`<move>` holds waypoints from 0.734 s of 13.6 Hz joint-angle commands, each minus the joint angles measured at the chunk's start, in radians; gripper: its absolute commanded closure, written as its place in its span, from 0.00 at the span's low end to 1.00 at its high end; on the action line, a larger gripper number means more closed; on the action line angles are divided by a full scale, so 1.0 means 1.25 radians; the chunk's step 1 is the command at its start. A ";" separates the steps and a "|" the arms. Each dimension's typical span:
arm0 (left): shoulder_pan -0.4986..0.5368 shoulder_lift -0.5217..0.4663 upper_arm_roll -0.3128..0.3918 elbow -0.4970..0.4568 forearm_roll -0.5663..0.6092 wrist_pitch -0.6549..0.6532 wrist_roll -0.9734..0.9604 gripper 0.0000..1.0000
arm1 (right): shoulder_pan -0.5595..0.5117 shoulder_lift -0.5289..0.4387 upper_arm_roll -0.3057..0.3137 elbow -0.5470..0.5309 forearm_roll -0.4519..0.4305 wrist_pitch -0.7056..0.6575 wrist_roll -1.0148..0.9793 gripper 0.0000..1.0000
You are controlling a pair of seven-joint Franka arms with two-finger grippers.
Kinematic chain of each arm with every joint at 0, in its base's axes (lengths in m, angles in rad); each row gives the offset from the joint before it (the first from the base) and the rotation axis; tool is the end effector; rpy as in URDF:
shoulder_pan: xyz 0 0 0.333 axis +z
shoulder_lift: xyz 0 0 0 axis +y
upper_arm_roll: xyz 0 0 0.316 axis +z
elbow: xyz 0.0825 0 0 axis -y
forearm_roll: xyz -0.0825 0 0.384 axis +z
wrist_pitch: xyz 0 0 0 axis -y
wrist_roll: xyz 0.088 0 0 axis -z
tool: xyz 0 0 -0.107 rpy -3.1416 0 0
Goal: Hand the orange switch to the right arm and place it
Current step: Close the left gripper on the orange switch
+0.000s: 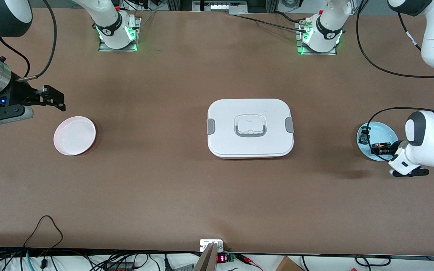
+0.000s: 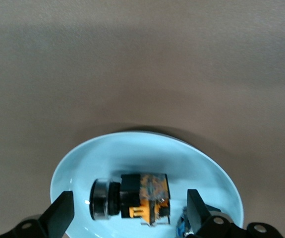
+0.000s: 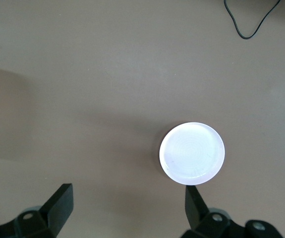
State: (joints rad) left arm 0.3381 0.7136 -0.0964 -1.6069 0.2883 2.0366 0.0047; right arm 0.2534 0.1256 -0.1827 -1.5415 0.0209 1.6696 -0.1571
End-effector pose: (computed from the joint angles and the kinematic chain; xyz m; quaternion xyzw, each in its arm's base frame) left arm 0.6379 0.1805 0.1917 -0.9859 -0.0421 0.1467 0.0680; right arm 0.5973 0.0507 0.5757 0.9935 0.1134 0.0023 0.0011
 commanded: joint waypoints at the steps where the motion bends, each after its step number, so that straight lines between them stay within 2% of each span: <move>1: 0.020 0.011 -0.009 -0.003 0.032 0.018 0.011 0.00 | -0.005 0.003 0.005 0.008 0.008 0.002 -0.012 0.00; 8: 0.020 0.008 -0.011 -0.028 0.031 0.014 0.011 0.00 | -0.005 0.001 0.005 0.008 0.008 0.002 -0.012 0.00; 10: 0.020 0.010 -0.010 -0.028 0.031 0.013 0.012 0.12 | -0.006 0.003 0.005 0.008 0.008 0.002 -0.012 0.00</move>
State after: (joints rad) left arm 0.3520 0.7336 -0.0986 -1.6287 0.2996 2.0435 0.0072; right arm 0.2535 0.1256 -0.1795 -1.5415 0.0210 1.6713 -0.1574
